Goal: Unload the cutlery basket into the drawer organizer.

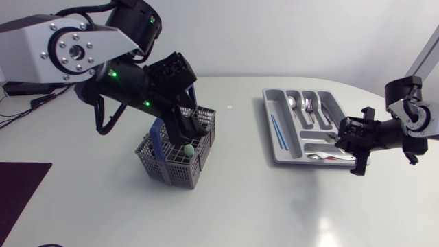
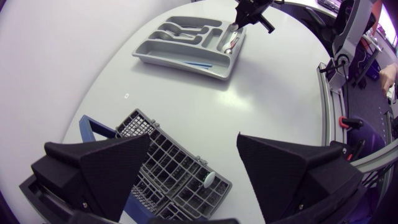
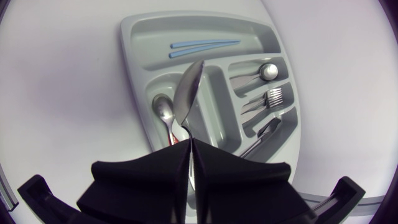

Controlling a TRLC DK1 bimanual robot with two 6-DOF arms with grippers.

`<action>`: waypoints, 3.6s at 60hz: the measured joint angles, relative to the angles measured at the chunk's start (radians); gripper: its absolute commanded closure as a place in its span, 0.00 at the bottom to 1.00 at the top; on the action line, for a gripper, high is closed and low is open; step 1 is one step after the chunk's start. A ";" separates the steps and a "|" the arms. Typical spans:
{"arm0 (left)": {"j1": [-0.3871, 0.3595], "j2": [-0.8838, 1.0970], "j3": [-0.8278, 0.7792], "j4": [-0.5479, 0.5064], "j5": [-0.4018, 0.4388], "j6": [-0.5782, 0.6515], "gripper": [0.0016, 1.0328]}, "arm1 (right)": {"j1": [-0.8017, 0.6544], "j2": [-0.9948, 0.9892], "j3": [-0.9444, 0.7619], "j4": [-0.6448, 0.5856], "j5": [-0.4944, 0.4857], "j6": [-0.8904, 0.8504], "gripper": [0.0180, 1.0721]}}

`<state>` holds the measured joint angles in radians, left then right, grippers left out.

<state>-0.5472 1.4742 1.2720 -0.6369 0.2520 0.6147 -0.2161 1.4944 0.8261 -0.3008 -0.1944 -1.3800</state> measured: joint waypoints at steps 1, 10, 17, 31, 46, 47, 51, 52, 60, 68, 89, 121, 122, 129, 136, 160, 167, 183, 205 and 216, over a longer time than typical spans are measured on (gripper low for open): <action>0.000 0.000 0.000 -0.002 0.000 0.000 0.05 | 0.000 0.005 -0.002 0.006 0.005 -0.003 0.94; -0.003 0.000 0.001 -0.022 -0.001 0.015 0.05 | 0.005 0.040 -0.010 0.031 0.057 -0.024 0.94; -0.003 0.000 0.001 -0.029 -0.002 0.022 0.05 | 0.006 0.095 -0.010 0.099 0.103 -0.035 0.94; -0.003 0.000 0.001 -0.045 -0.004 0.042 0.05 | 0.020 0.180 -0.010 0.181 0.159 -0.035 0.85; -0.003 -0.011 0.006 -0.078 -0.027 0.074 0.05 | 0.027 0.137 -0.010 0.188 0.153 -0.034 0.22; -0.003 -0.014 0.006 -0.081 -0.027 0.079 0.05 | 0.027 0.128 -0.010 0.187 0.150 -0.034 0.20; -0.004 -0.027 0.006 -0.098 -0.030 0.098 0.05 | 0.027 0.091 -0.009 0.161 0.136 -0.025 0.18; -0.004 -0.030 0.006 -0.101 -0.029 0.103 0.05 | 0.026 0.082 -0.007 0.151 0.131 -0.018 0.18; -0.013 -0.066 0.006 -0.126 -0.051 0.144 0.05 | 0.019 0.000 0.009 0.066 0.072 0.027 0.18; -0.029 -0.099 0.000 -0.141 -0.064 0.168 0.05 | 0.018 -0.087 0.017 0.021 0.020 0.077 0.18; -0.046 -0.161 -0.134 -0.161 -0.148 0.361 0.06 | 0.066 -0.216 -0.013 -0.044 -0.045 0.124 0.18; -0.051 0.046 0.041 -0.309 -0.190 0.621 0.10 | 0.148 -0.290 -0.115 -0.048 -0.049 0.128 0.18; -0.052 0.050 0.043 -0.309 -0.190 0.623 0.10 | 0.150 -0.291 -0.117 -0.048 -0.050 0.128 0.18; -0.061 0.087 0.052 -0.314 -0.190 0.643 0.17 | 0.157 -0.296 -0.121 -0.047 -0.061 0.143 0.18; -0.063 0.116 0.060 -0.315 -0.190 0.647 0.21 | 0.164 -0.296 -0.121 -0.047 -0.064 0.150 0.18; -0.063 0.209 0.119 -0.315 -0.191 0.670 0.78 | 0.171 -0.305 -0.144 -0.044 -0.064 0.150 0.18; -0.063 0.227 0.135 -0.316 -0.190 0.670 0.93 | 0.171 -0.317 -0.149 -0.043 -0.064 0.150 0.18; -0.063 0.237 0.180 -0.412 -0.190 0.669 0.95 | 0.171 -0.333 -0.161 -0.040 -0.068 0.150 0.18; -0.079 0.211 0.241 -0.520 -0.190 0.669 0.95 | 0.191 -0.383 -0.174 -0.042 -0.068 0.150 0.18; -0.089 0.172 0.303 -0.562 -0.190 0.664 0.95 | 0.203 -0.430 -0.181 -0.068 -0.071 0.154 0.18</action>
<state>-0.6365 1.6463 1.5753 -1.1988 0.0624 1.2785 -0.0132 1.0645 0.6449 -0.3691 -0.2649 -1.2259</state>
